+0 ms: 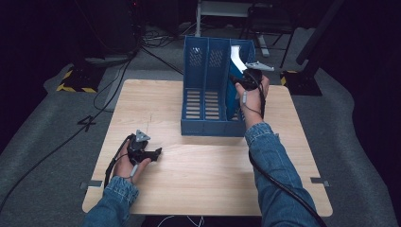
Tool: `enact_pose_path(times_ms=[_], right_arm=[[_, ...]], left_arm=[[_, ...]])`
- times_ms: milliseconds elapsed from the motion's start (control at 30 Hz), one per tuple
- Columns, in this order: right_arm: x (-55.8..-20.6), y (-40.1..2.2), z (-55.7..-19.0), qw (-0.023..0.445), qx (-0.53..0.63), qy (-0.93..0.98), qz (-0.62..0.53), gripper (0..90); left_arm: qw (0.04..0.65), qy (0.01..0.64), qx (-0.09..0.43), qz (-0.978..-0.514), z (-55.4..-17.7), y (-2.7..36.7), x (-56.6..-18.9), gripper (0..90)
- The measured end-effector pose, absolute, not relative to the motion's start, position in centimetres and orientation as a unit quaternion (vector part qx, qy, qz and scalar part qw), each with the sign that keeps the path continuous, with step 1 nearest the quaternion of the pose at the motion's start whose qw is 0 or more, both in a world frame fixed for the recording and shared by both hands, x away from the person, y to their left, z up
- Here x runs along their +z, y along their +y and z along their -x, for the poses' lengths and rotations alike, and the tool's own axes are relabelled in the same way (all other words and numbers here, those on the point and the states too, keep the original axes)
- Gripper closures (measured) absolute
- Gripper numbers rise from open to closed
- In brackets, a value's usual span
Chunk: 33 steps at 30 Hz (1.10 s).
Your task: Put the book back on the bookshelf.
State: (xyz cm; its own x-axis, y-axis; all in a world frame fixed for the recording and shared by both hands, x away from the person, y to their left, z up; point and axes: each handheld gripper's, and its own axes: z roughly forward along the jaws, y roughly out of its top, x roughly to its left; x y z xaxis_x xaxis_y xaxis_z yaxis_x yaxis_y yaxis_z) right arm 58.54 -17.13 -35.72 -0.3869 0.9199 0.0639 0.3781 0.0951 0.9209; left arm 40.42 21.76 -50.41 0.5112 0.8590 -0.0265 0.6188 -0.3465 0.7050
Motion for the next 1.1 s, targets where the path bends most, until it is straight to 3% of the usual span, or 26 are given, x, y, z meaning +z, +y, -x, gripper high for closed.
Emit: enact_pose_path(times_ms=[267, 500, 1100], right_arm=[[-35.9, -17.2, -58.0, 0.299, 0.470, 0.683, -0.472, 56.5], [-35.3, -18.6, -57.2, 0.281, 0.497, 0.676, -0.466, 49.0], [-31.4, -21.9, -51.0, 0.271, 0.501, 0.718, -0.400, 39.5]], left_arm=[[0.338, 0.456, 0.178, -0.804, -40.3, 21.9, -50.4, 24.6], [0.337, 0.454, 0.177, -0.806, -40.0, 22.0, -50.4, 24.6], [0.340, 0.450, 0.173, -0.808, -39.2, 22.5, -50.4, 24.6]])
